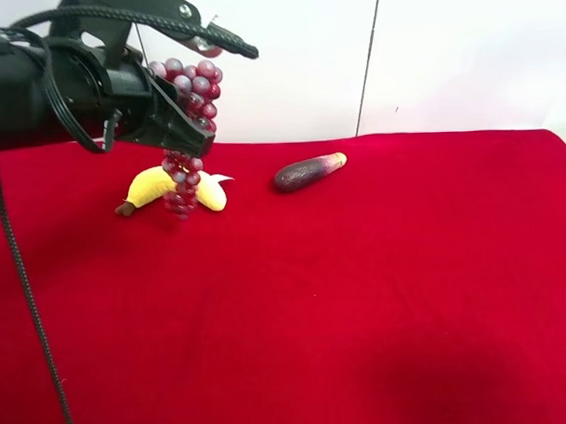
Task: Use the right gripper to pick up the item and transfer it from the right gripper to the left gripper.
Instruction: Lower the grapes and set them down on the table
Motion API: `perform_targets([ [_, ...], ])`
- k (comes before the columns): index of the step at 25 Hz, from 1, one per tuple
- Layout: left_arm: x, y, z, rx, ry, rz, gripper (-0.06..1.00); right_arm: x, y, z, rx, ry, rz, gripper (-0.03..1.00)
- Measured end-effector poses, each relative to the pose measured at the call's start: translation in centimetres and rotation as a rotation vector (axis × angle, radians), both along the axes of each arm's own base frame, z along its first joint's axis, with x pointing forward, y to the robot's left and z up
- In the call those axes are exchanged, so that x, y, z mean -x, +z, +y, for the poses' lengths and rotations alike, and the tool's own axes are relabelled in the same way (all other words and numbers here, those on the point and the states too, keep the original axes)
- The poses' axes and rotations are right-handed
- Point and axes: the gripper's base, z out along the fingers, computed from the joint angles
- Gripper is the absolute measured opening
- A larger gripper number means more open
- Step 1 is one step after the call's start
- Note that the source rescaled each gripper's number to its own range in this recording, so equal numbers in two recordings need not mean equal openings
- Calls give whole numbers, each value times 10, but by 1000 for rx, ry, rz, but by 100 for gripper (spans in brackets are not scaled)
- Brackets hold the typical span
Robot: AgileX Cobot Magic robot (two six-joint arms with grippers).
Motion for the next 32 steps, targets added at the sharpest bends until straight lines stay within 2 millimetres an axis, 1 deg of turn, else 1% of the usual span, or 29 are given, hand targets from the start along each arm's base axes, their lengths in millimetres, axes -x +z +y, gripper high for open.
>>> perform_targets([
  [3,2,-5,-12,76,-87,45,1,0,0,0,0,-8,0,100],
  [9,12,-8,-31,256,-247,136,1,0,0,0,0,-8,0,100],
  [12,19,-18,-33,308,-277,203,1,0,0,0,0,-8,0,100],
  [13,22,-25,-31,313,-271,229,1,0,0,0,0,-8,0,100],
  [18,35,-57,-17,277,-227,327,1,0,0,0,0,-8,0,100],
  [21,38,-68,-9,237,-188,343,1,0,0,0,1,-8,0,100],
  [27,32,-80,1,147,-80,325,1,0,0,0,1,-8,0,100],
  [29,29,-88,3,97,-41,330,1,0,0,0,1,-8,0,100],
  [32,23,-107,7,-3,26,349,1,0,0,0,1,-8,0,100],
])
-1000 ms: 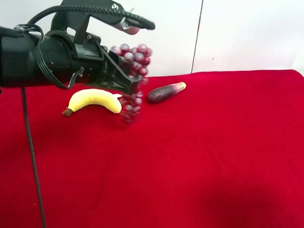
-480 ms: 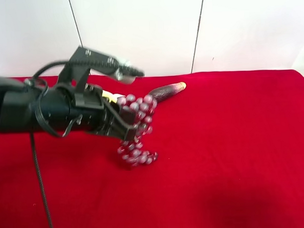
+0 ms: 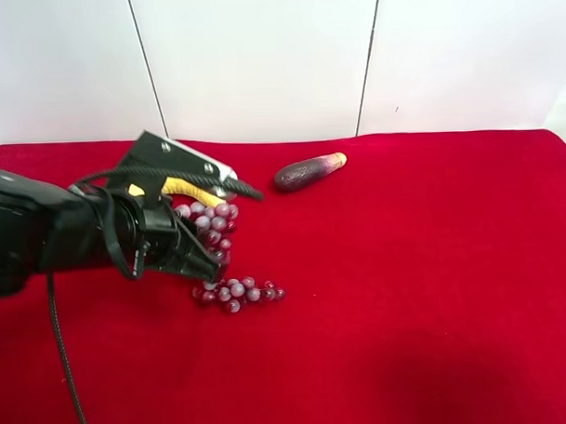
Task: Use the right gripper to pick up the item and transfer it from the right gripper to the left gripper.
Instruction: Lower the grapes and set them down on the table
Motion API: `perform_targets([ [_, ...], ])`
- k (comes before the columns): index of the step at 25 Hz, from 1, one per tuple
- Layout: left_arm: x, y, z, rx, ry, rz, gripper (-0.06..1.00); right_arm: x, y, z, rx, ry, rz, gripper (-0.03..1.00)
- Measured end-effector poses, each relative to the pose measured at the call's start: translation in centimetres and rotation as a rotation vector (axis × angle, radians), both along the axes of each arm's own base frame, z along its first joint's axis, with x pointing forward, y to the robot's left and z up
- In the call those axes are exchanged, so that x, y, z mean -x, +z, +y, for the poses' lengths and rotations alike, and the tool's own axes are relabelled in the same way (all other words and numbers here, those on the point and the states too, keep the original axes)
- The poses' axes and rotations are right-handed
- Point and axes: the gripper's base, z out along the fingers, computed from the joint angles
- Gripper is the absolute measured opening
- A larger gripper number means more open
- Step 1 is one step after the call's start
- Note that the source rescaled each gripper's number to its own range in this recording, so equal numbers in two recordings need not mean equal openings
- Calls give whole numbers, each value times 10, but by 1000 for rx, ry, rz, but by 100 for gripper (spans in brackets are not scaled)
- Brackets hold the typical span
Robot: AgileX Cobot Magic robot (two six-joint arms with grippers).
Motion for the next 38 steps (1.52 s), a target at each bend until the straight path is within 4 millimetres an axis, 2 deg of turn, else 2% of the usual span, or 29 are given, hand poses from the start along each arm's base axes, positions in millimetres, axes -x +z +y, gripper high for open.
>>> perform_targets([
  [6,-3,-24,-1,-86,9,52,0,0,0,0,0,0,0,100],
  [19,-5,-26,1,-119,18,38,0,0,0,0,0,0,0,100],
  [20,-5,-26,1,-119,18,38,5,0,0,0,0,0,0,100],
  [21,-5,-26,1,-119,18,38,14,0,0,0,0,0,0,100],
  [22,-5,-26,1,-120,18,37,26,0,0,0,0,0,0,100],
  [24,-5,-26,1,-120,19,38,63,0,0,0,0,0,0,100],
  [25,-5,-26,1,-119,25,38,77,0,0,0,0,0,0,100],
  [26,-6,-25,3,-125,36,32,87,0,0,0,0,0,0,100],
  [27,-6,-25,5,-138,55,22,93,0,0,0,0,0,0,100],
  [30,-9,-22,11,-187,110,-14,98,0,0,0,0,0,0,100],
  [38,-11,-19,17,-234,158,-49,100,0,0,0,0,0,0,100],
])
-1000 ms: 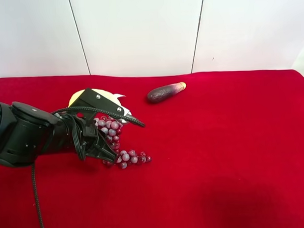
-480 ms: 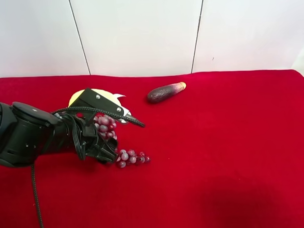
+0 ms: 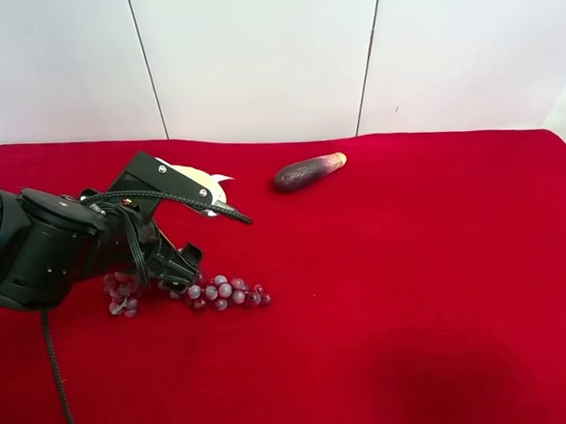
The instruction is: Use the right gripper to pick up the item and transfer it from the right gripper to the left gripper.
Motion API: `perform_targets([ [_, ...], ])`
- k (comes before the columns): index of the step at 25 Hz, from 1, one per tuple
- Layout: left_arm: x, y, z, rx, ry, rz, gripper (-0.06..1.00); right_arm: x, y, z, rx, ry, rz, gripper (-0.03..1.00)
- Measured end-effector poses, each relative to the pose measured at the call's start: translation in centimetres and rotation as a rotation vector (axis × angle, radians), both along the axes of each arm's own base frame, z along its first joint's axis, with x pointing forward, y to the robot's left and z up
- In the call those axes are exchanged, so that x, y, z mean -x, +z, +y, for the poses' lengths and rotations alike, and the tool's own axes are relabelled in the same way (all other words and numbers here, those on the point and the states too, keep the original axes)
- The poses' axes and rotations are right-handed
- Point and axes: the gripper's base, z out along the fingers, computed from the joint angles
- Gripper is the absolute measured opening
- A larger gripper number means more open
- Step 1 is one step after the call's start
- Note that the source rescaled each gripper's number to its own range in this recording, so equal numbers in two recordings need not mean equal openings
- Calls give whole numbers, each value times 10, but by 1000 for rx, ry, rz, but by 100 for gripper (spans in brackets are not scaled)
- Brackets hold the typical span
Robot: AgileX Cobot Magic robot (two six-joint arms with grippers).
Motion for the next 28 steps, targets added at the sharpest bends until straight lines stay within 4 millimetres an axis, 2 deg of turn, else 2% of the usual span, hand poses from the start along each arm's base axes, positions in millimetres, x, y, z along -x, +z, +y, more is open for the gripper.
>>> perform_targets([
  [7,1,12,1,-1,-32,-25,100,0,0,0,0,0,0,100],
  [19,20,92,19,177,-94,-244,100,0,0,0,0,0,0,100],
  [23,26,109,25,195,-126,-295,100,0,0,0,0,0,0,100],
  [28,32,120,30,201,-154,-331,100,0,0,0,0,0,0,100],
])
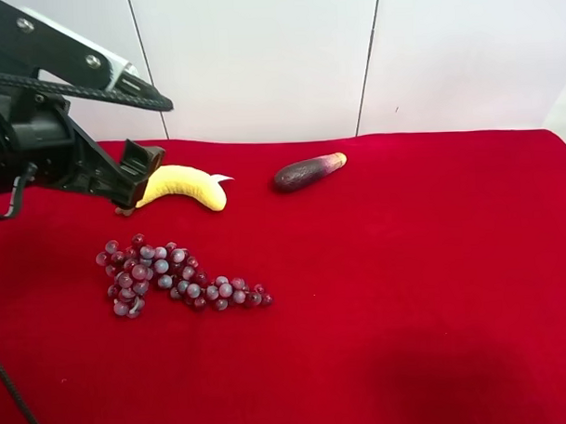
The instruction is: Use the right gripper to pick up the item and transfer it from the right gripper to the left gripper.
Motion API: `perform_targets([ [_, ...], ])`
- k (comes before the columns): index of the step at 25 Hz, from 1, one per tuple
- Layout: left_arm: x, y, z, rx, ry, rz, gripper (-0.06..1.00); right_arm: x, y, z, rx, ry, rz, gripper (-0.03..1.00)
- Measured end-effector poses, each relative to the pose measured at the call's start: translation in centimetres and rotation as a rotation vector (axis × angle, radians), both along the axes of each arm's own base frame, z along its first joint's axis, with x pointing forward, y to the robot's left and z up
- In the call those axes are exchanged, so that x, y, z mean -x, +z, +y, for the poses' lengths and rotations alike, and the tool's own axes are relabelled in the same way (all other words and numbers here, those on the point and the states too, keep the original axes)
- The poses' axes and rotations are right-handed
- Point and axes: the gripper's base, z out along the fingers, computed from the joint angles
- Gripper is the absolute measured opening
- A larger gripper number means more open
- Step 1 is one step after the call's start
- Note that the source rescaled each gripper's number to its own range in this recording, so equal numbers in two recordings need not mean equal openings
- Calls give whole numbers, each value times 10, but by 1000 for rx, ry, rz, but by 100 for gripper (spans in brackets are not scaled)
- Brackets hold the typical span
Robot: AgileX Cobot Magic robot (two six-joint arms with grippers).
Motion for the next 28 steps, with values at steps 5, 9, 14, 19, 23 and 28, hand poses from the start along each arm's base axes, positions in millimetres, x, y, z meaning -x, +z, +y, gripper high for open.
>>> perform_targets([
  [5,4,5,-3,51,-52,-7,100,0,0,0,0,0,0,100],
  [9,4,5,-2,84,-36,-2,100,0,0,0,0,0,0,100],
  [14,5,5,-3,99,-48,2,100,0,0,0,0,0,0,100],
  [19,6,10,3,172,-76,-3,100,0,0,0,0,0,0,100],
  [23,2,2,13,262,-152,45,100,0,0,0,0,0,0,100],
  [28,11,-10,35,360,-193,76,100,0,0,0,0,0,0,100],
])
